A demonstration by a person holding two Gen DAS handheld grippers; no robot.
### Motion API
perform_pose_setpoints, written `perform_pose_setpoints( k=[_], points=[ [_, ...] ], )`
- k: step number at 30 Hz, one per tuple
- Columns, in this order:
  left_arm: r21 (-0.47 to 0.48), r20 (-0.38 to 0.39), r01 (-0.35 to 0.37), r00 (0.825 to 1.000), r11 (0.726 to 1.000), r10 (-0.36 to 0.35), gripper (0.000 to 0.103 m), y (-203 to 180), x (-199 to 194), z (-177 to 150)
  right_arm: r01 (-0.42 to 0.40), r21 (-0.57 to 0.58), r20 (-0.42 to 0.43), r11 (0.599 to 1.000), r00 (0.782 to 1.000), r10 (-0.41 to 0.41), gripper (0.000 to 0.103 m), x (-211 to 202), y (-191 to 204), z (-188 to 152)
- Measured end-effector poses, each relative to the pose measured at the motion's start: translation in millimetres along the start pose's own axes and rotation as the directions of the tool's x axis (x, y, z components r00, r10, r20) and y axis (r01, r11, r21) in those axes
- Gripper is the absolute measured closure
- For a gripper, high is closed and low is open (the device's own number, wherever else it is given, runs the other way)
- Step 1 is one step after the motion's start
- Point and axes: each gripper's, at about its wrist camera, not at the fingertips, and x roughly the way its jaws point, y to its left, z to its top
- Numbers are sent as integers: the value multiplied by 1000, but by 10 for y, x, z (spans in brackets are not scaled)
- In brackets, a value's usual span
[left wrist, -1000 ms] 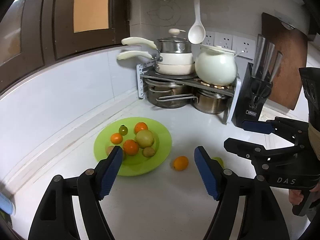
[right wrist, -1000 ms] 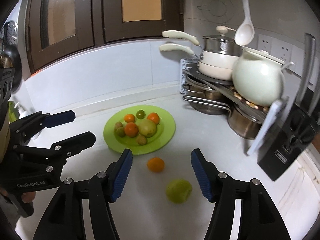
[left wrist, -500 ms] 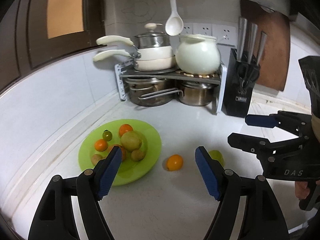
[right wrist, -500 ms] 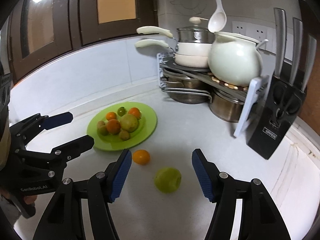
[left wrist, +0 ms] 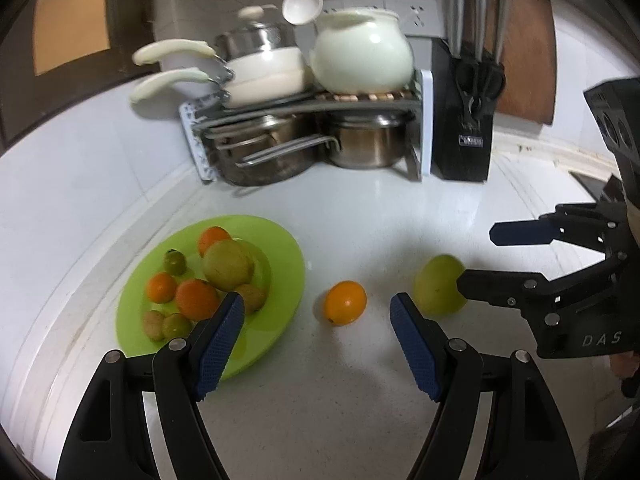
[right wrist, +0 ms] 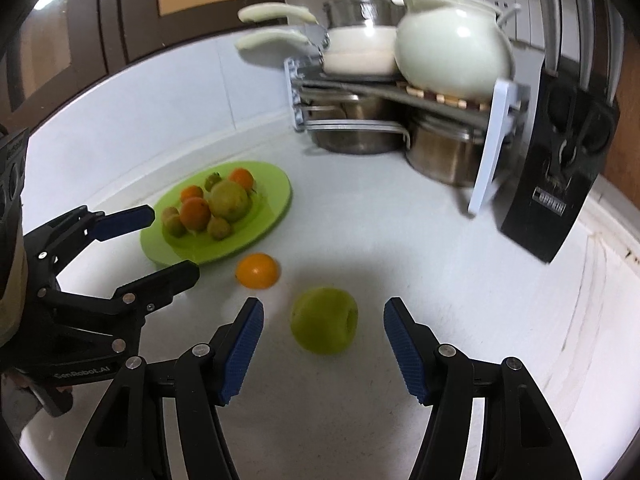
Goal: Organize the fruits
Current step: 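Grasp the small orange with the left gripper while the right grasps the green apple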
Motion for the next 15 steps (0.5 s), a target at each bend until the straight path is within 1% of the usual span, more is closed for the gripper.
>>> perform_pose_setpoints(
  k=[3,5,8,10,15],
  points=[
    [18,-17,29,999,999,-29,28,-3,111,-23,-6,22,-21,1000,1000,6,40,88,-29,-27],
    [29,-26,49,999,998,-48,28,-3,174,-30,-24,50,-43,998,999,26,40,159,-59,-47],
    [53,-39,71,997,996,-69,31,-18,273,-31,-21,54,-62,998,998,25,40,248,-64,-75],
    [60,-53,84,995,995,-81,38,-18,340,-32,-13,49,-67,999,998,16,40,294,-57,-94],
    [87,-87,120,990,989,-113,45,-51,492,-17,-17,62,-81,998,996,22,40,401,-71,-119]
  ],
)
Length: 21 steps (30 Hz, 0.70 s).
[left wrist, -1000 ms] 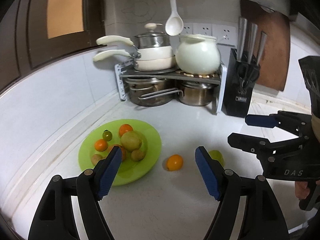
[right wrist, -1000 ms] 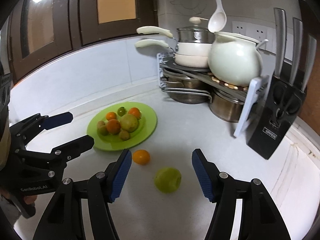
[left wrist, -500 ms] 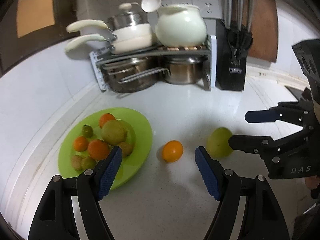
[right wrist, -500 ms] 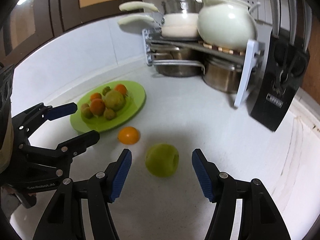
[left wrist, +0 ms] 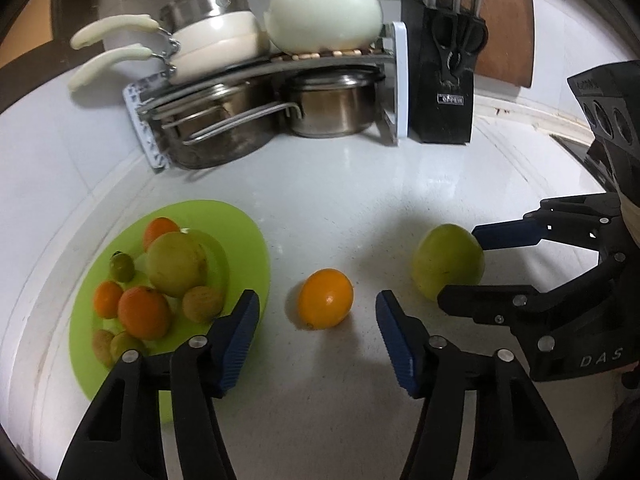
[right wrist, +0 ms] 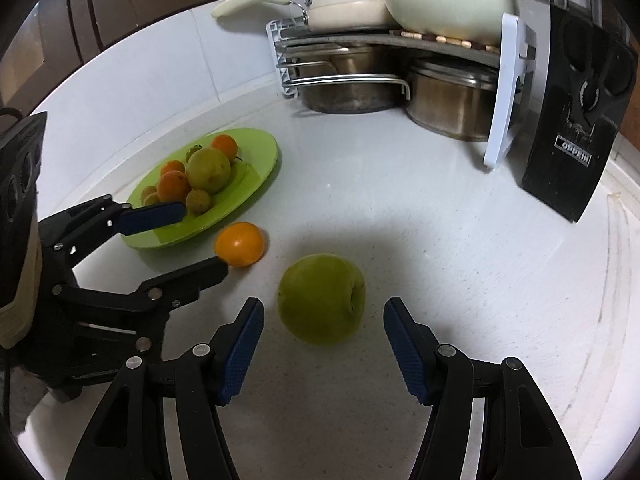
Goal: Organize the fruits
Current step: 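Grasp the small orange with the left gripper while the right grasps the green apple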
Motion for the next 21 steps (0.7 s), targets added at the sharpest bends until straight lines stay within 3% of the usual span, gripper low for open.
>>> perform_pose_setpoints(
  k=[5,13,17,21],
  points=[
    [-9,-39,16,999,1000,-16,51,18,148,7,-7,5,-9,1000,1000,7,41,95,-8,5],
    [-23,-58,21,998,999,-23,61,32,260,40,-24,4,-14,1000,1000,24,52,173,-10,54],
    [-17,-67,13,998,1000,-14,69,17,289,50,-25,-1,-9,1000,1000,25,52,175,-8,53],
    [-30,-73,9,997,1000,-11,69,17,273,42,-24,-4,-8,1000,1000,24,52,175,-8,53]
  ],
)
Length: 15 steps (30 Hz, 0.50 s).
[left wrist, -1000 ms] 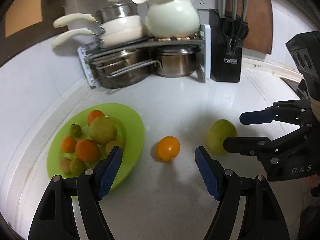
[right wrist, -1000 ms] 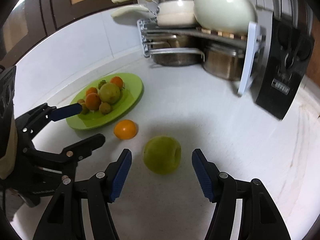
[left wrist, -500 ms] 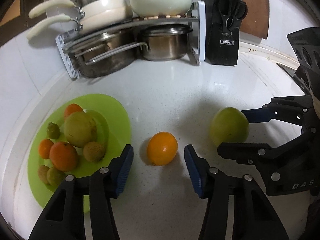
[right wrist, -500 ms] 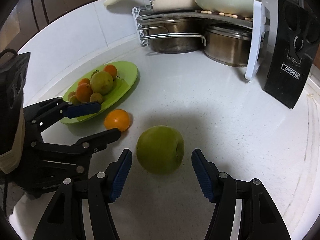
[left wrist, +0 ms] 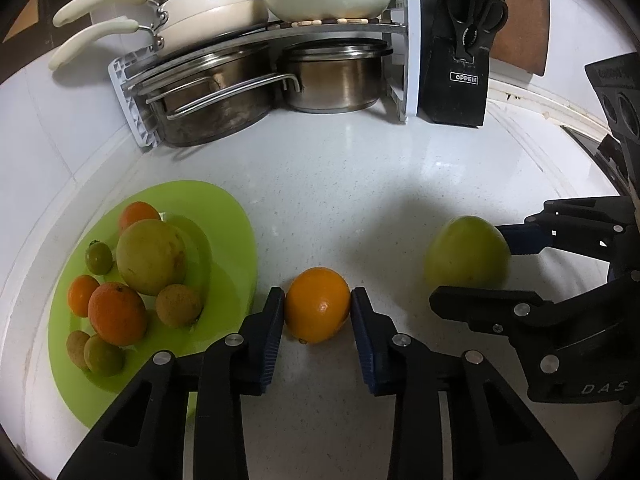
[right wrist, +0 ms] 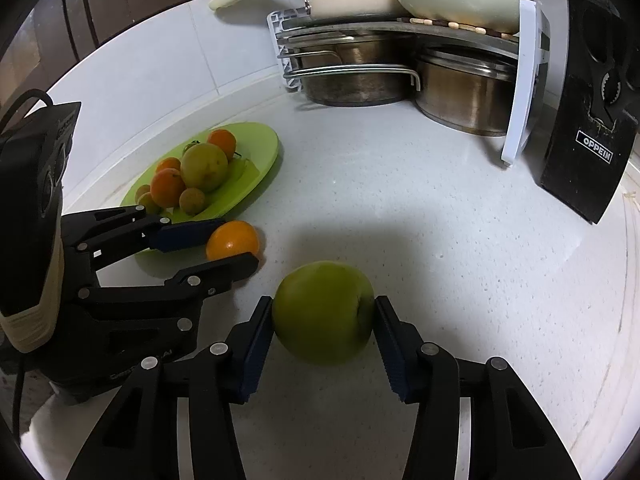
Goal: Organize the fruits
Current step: 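Grasp the small orange with the left gripper while the right grasps the green apple, then carry the orange and green apple onto the green plate and open both grippers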
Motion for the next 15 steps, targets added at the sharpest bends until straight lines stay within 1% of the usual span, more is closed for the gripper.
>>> perform_pose_setpoints(
  k=[8,12,15],
  points=[
    [-25,20,-7,1000,1000,8,69,14,-112,7,3,-3,-2,1000,1000,-3,53,-6,11,-12],
    [-34,33,-15,999,999,16,69,2,-215,12,-9,-6,-1,1000,1000,9,53,-30,18,-19],
    [-58,45,-16,999,998,19,69,3,-306,13,-10,-22,6,1000,1000,10,53,-72,48,-32]
  ],
)
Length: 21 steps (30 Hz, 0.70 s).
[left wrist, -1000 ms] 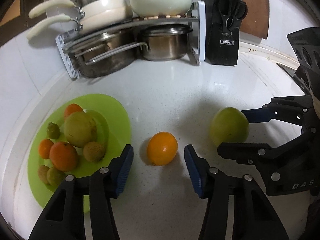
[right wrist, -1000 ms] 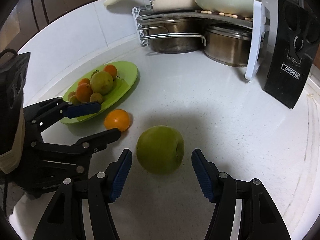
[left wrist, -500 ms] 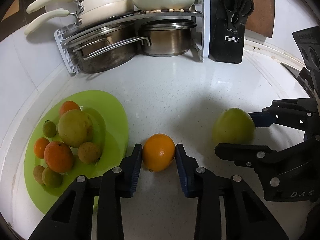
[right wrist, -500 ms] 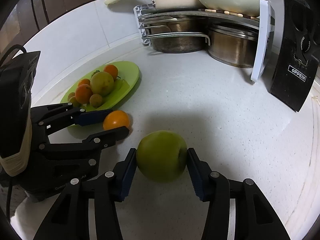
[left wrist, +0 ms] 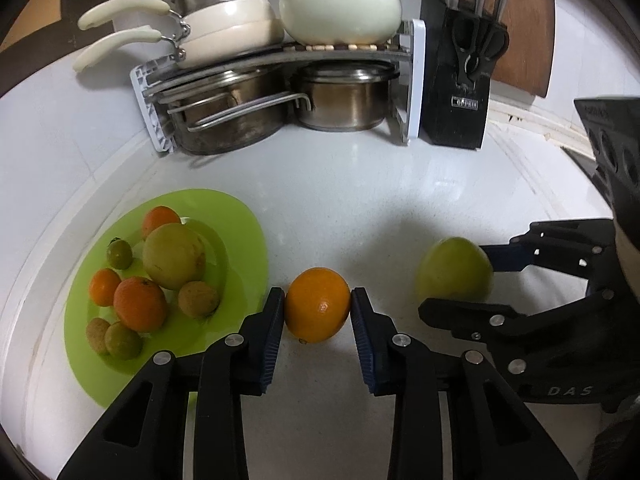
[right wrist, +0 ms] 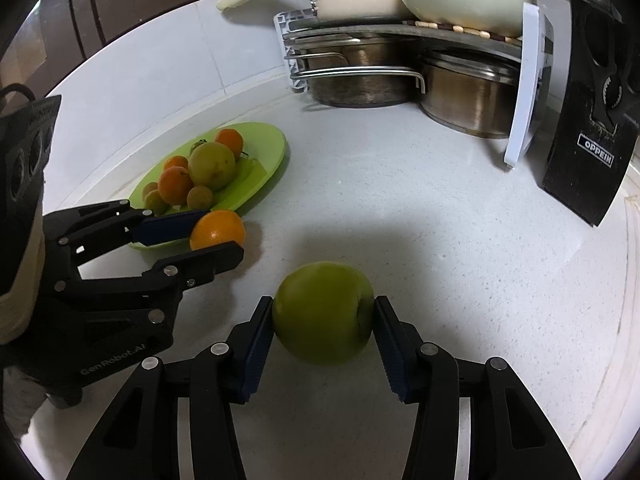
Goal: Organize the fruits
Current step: 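Carry the orange and green apple onto the green plate and open both grippers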
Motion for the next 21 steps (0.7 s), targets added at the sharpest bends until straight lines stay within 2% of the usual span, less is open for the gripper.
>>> perform_pose_setpoints(
  k=[14,21],
  points=[
    [-104,38,-36,998,994,40,69,4,-472,-46,-29,-44,64,999,997,31,53,-365,145,112],
    [-165,82,-81,992,983,95,69,-16,-843,-56,-49,-93,117,994,991,60,53,-636,290,178]
  ],
)
